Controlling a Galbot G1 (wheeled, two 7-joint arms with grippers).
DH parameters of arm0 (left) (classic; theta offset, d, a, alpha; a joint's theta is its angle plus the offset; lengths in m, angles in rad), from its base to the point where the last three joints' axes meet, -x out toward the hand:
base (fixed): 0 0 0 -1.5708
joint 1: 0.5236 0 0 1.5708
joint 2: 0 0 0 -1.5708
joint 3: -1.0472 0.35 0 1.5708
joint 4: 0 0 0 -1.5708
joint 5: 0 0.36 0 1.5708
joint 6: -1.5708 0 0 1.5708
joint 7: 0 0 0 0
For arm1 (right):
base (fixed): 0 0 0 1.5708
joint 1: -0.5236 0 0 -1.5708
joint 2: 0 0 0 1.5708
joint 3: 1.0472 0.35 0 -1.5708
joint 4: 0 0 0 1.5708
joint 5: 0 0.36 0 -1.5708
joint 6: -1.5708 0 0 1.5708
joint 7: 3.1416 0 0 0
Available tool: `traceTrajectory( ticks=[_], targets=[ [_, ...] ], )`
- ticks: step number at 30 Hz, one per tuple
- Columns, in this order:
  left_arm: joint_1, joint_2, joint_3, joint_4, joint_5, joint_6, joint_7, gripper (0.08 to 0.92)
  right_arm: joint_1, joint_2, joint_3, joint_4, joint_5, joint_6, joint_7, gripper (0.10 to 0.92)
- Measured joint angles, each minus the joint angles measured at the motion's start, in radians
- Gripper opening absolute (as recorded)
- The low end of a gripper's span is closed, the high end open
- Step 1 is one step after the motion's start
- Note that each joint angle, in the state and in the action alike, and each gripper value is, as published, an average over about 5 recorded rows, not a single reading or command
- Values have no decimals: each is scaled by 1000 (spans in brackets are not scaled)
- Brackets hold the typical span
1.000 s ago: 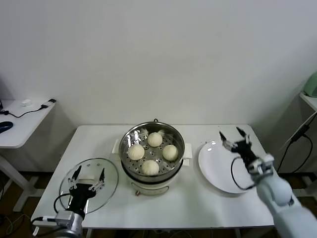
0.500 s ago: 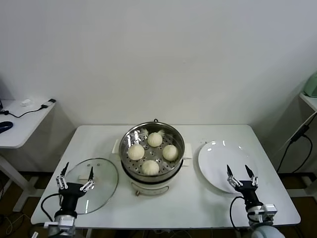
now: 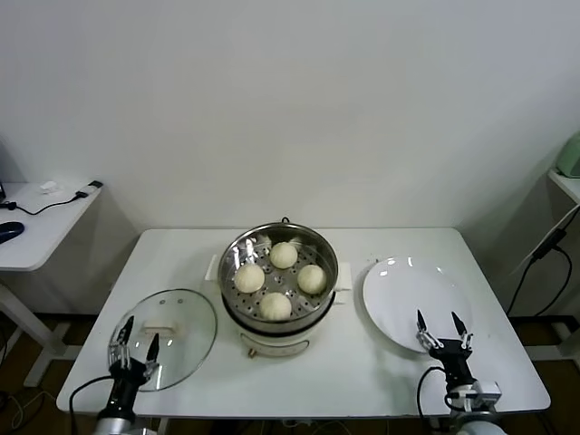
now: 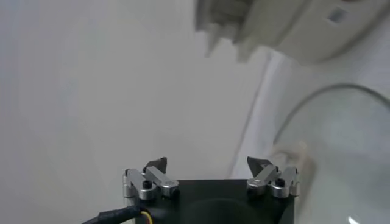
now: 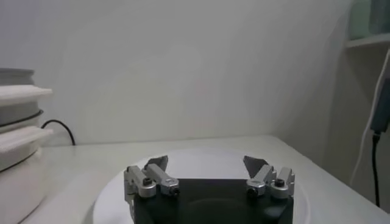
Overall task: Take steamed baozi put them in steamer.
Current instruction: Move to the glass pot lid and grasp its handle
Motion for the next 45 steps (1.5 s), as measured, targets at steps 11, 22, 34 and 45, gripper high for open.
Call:
traceTrajectory(
  ticks=[11,22,34,45],
  targets=[
    [-71,-28,9,119,240,58,-56,823,-7,17,8,11,-12,-6,20,823],
    [-150,-32,24,187,338,107,-59,823,-21,28,9,19,-18,-3,27,822],
    [-197,-29,30,238,363,123,-60,752,-21,32,6,25,-24,-2,32,823],
    [-229,-30,34,299,370,125,-70,441,-17,29,3,31,-29,-5,33,823]
  ],
)
